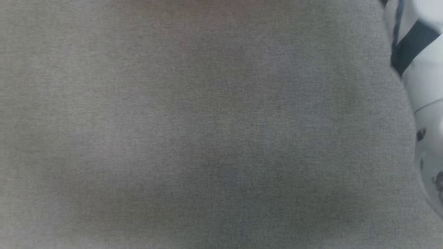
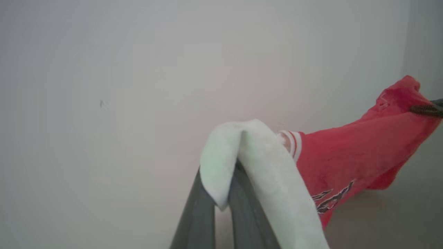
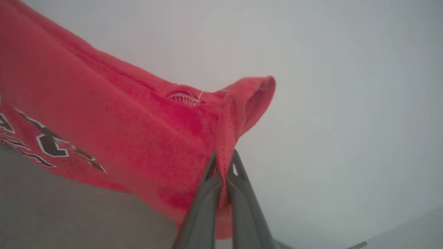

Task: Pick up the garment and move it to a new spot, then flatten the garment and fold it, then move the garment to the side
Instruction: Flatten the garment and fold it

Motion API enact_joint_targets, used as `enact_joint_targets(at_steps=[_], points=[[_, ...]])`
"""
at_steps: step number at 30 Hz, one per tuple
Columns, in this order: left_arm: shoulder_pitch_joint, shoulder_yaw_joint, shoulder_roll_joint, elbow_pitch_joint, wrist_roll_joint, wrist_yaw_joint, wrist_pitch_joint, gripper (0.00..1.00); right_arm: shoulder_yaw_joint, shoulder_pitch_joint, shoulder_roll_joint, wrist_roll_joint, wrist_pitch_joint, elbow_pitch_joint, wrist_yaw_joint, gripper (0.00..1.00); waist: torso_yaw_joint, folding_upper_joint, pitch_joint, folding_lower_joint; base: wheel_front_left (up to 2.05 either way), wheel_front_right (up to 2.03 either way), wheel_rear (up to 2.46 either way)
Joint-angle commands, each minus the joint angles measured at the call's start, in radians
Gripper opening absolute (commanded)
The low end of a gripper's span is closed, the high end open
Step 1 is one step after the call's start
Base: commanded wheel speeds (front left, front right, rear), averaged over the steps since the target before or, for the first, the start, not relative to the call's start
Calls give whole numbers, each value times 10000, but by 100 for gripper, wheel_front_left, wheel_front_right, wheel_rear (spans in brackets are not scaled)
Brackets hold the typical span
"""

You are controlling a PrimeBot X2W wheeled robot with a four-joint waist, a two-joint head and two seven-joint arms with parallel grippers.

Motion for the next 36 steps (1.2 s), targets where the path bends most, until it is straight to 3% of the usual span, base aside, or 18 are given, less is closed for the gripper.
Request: enact_joint_targets(at_steps=[1, 7, 11, 20, 29, 36], points=[[390, -299, 55, -66, -373, 26, -21, 0, 66, 343, 41, 152, 24, 224, -54, 0, 105, -1, -138, 0, 0, 0, 0], [1758, -1028, 259, -637, -1650, 26, 1109, 0, 633, 1474, 66, 946, 363, 751, -51, 0, 376, -1, -578, 0, 0, 0, 0], [2810, -1103, 395, -1032, -2414, 26, 2110, 0, 1513, 2406, 56, 2206, 700, 805, -51, 0, 468, -1, -947, 0, 0, 0, 0], [4987, -1159, 805, -1860, -3146, 26, 3343, 0, 3180, 4414, 13, 4337, 1897, -208, -43, 0, 503, -1, -1549, 0, 0, 0, 0], [7128, -1165, 1108, -2702, -3083, 26, 3574, 0, 4808, 7305, -1626, 6754, 3745, -3387, -43, 0, 500, -1, -2116, 0, 0, 0, 0], [8377, -1163, 1578, -3756, -3232, 423, 3530, 0, 4958, 9538, -3276, 7944, 5217, -6431, -43, 0, 504, -1, -2357, 0, 0, 0, 0]])
